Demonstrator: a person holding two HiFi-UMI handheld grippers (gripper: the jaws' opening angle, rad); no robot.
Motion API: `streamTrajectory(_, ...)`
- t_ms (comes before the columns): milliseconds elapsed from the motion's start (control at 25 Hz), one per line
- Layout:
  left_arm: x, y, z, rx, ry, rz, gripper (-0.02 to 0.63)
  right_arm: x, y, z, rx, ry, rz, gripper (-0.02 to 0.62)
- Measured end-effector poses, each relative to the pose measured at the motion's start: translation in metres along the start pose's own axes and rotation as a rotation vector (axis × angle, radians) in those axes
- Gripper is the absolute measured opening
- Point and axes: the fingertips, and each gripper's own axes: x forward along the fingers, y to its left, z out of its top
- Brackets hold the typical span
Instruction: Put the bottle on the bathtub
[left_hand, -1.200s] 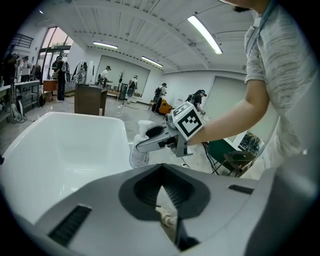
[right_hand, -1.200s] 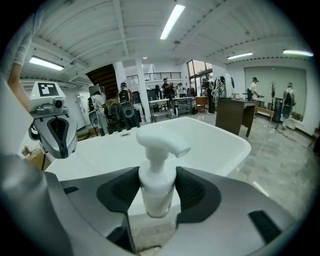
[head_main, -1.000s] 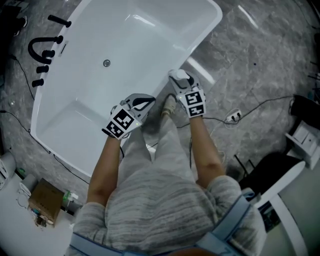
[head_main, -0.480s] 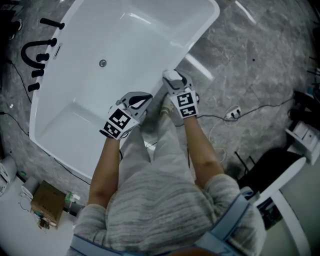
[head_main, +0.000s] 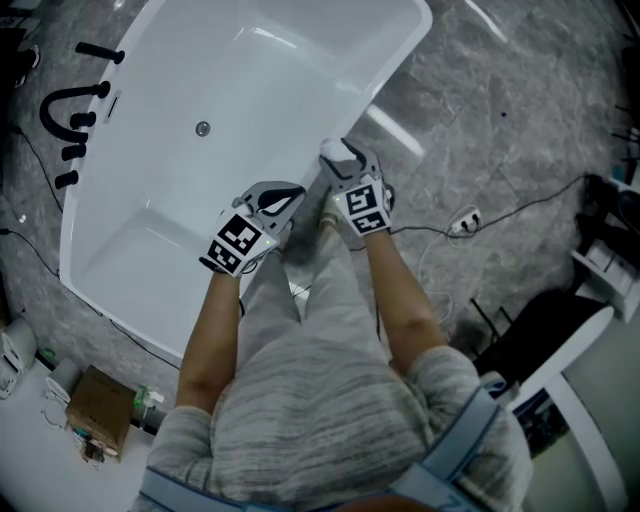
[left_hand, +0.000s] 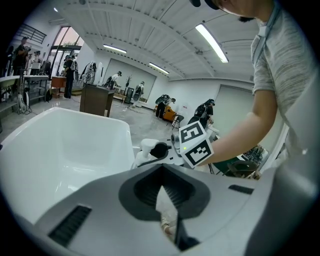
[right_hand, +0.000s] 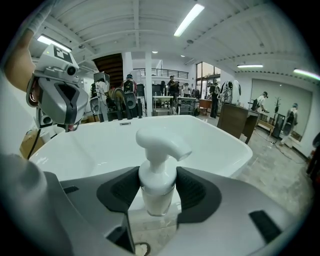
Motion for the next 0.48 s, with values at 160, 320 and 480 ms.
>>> streamTrajectory(160,-0.0006,0.0001,-0.0010,0.000,0.000,-0.001,0.003,0.0002,0.0006,-0.0004,-0.002,0.002,-0.003,0.212)
streamTrajectory(320,-0.0006,0.0010,-0.0006,-0.002,-0.003,0.001,0.004,-0.0004,0.0001,-0.0014,-0.004,0.004,0.000,0.212)
streamTrajectory(480,0.0000,0.0020,0.0009,-0.007,-0.009,0.003,0.003,-0.0012,-0.0002,-0.0021,-0.003,0.003,0.008,0.212)
